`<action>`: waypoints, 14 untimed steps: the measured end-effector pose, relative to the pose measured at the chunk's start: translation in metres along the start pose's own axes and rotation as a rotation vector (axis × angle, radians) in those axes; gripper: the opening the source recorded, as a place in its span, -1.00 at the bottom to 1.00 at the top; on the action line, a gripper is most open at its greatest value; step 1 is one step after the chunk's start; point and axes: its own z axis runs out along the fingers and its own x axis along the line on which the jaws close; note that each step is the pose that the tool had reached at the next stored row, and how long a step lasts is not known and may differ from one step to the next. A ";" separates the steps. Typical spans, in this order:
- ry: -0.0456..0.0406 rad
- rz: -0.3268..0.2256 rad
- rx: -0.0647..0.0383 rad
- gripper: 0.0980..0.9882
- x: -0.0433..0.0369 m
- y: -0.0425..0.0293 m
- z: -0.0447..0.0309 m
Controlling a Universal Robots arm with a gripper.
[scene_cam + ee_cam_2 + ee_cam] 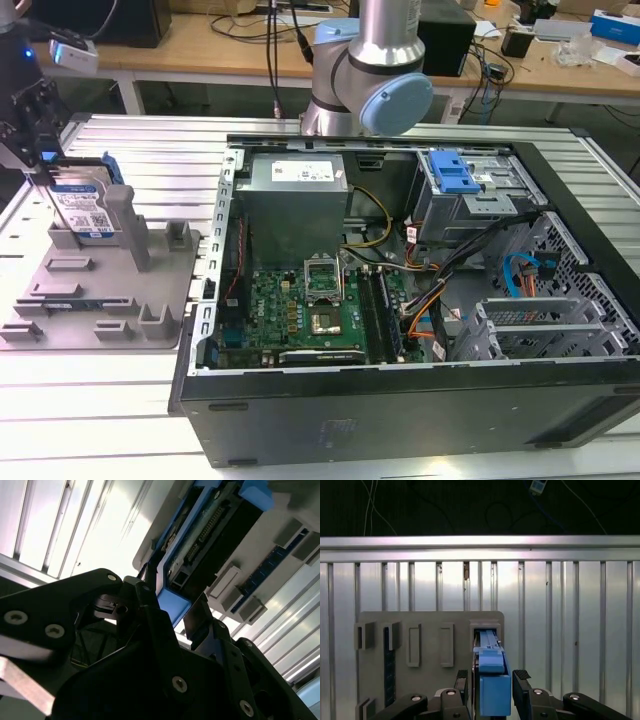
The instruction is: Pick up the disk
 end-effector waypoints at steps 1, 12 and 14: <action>0.0000 0.000 0.000 -0.14 0.0000 0.0000 0.0007; 0.0001 0.000 0.000 -0.32 0.0002 0.0000 0.0045; 0.0000 0.000 0.000 -0.40 0.0002 0.0000 0.0047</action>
